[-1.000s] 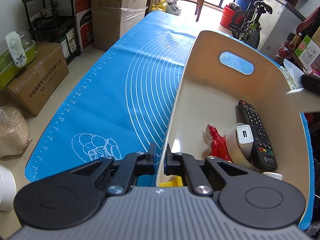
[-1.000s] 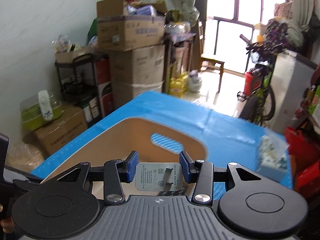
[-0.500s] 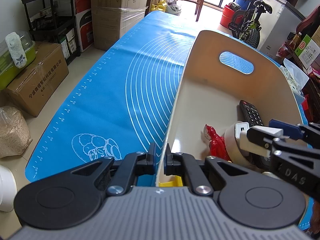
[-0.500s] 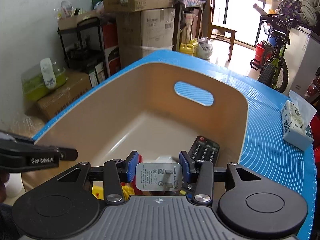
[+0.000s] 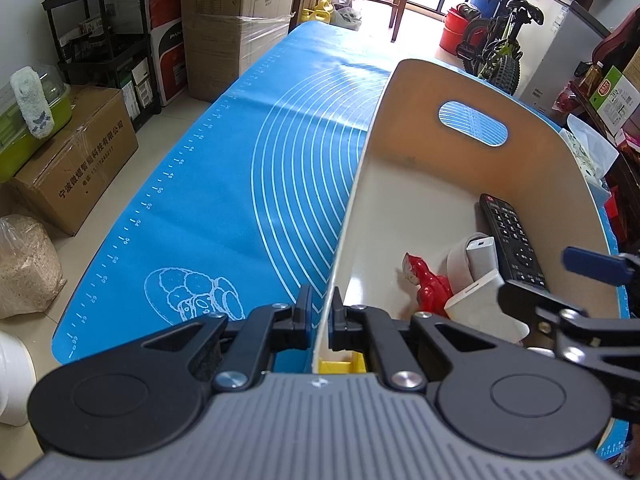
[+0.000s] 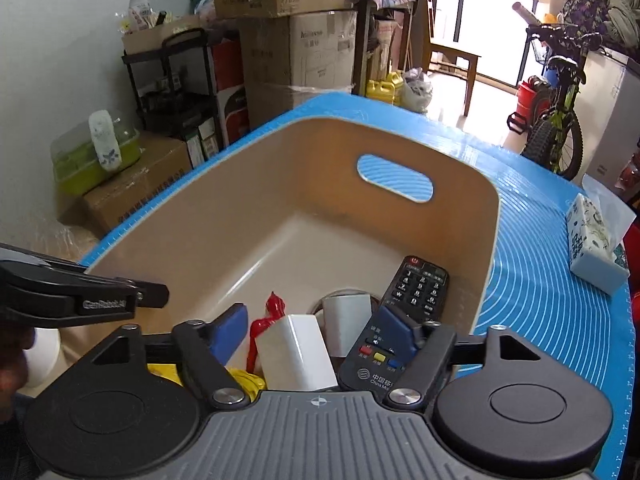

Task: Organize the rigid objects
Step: 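Open the left tool off the basket rim and lift both tools away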

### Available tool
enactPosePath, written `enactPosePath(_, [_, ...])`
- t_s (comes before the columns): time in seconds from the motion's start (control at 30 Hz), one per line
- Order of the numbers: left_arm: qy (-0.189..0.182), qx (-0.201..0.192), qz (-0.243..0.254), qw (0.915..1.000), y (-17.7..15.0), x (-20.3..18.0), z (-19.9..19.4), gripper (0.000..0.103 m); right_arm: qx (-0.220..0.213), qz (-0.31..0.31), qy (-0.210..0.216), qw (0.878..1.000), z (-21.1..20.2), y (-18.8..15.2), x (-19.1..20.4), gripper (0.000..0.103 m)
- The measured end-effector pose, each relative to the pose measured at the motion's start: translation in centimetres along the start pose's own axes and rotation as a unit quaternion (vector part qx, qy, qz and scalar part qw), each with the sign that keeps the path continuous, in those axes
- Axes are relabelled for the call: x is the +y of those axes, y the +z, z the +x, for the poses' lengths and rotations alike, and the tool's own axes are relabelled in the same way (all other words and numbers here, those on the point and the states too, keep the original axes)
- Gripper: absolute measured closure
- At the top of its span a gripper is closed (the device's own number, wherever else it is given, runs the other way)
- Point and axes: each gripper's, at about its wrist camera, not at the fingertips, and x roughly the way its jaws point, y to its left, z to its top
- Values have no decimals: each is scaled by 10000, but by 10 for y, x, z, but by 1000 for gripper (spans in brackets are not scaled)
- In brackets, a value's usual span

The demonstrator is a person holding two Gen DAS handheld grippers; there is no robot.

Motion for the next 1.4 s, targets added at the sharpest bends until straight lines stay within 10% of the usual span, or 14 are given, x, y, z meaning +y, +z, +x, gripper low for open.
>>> enactPosePath(0.23, [-1, -63, 139, 9999, -1, -3, -4, 85, -300, 172, -64, 9994, -32, -3, -4, 7])
enactPosePath(0.3, [-54, -102, 132, 9998, -2, -4, -7, 36, -396, 259, -76, 9989, -42, -4, -7, 6])
enactPosePath(0.4, [-94, -432, 166, 9989, -3, -7, -19, 17, -489, 432, -99, 9978, -56, -7, -12, 2])
enactPosePath(1.4, [374, -753, 868, 9927, -39, -73, -115, 14, -849, 1182, -697, 9869, -182, -75, -46, 2])
